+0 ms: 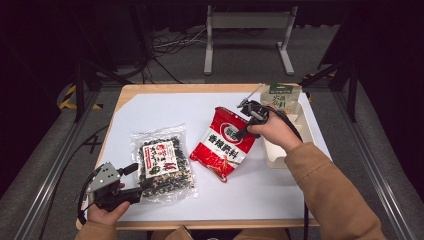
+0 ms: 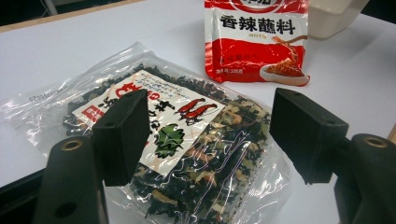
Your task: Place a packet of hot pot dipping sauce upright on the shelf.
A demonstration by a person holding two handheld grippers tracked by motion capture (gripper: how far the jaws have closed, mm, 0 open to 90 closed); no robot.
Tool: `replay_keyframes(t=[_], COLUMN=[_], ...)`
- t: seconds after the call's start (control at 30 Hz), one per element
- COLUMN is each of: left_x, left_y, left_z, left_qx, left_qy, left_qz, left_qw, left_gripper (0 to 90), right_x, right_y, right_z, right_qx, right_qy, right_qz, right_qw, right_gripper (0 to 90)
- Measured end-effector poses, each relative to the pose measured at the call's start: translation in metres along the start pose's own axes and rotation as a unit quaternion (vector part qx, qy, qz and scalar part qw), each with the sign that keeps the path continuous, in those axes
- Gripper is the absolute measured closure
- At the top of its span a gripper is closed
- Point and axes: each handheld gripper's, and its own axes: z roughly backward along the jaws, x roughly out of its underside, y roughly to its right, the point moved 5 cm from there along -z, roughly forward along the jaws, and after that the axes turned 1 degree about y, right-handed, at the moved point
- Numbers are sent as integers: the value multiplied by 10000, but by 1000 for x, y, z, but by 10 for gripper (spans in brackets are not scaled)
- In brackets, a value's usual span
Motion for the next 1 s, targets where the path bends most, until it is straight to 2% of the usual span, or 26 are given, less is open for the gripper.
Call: replay_keyframes(t=[0.07, 0.33, 0.53, 0.67, 0.7, 0.77, 0.8, 0.9, 1.0], left_x=[0, 0, 0, 0, 0, 0, 0, -1, -1], left_y=[-1, -1, -1, 0, 0, 0, 0, 0, -1], left_z=[0, 1, 1, 1, 1, 1, 1, 1, 1], left_qx=[-10, 10, 5, 3, -1, 2, 2, -7, -14], left_qy=[-4, 6, 4, 0, 2, 9, 9, 12, 15], left_qz=[-34, 6, 2, 0, 0, 3, 3, 0, -23], left_qw=[10000, 10000, 10000, 10000, 10000, 10000, 10000, 10000, 10000], left_gripper=[292, 293, 293, 293, 293, 293, 293, 293, 293], right_x=[-2, -12, -18, -21, -21, -22, -22, -22, -22], right_y=[-4, -24, -45, -59, -59, -66, -66, -73, -78], right_z=[4, 15, 27, 35, 35, 40, 40, 45, 50], right_qx=[11, 13, 23, 139, 139, 275, 275, 440, 556], right_qy=[-4, 93, 159, 142, 142, 98, 98, -3, -65], right_qz=[145, 401, 670, 993, 993, 1228, 1228, 1482, 1621], right_qw=[9999, 9992, 9976, 9949, 9949, 9920, 9920, 9880, 9852], right_gripper=[880, 882, 883, 884, 884, 884, 884, 884, 884])
